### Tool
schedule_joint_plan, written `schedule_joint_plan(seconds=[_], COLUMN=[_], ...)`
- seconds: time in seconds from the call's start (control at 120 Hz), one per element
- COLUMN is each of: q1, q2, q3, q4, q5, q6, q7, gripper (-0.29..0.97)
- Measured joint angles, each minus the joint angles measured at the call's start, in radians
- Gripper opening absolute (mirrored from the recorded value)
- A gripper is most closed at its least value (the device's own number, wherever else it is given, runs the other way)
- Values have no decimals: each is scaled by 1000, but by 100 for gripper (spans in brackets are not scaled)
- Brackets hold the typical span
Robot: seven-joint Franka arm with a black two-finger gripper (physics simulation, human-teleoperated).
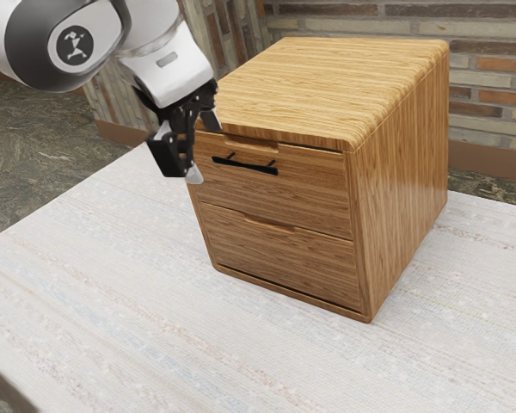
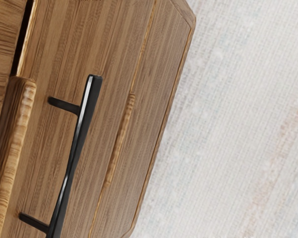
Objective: Pull the drawer handle with one arm to open the drawer
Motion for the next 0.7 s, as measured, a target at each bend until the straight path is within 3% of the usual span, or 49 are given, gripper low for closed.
schedule_joint_plan(seconds=[0.45,0.7], q1=[-5,3], q2=[-77,-41], q3=[-45,-76], q4=[-86,-100], q5=[27,48], q6=[37,102], q7=[208,268], gripper=[66,66])
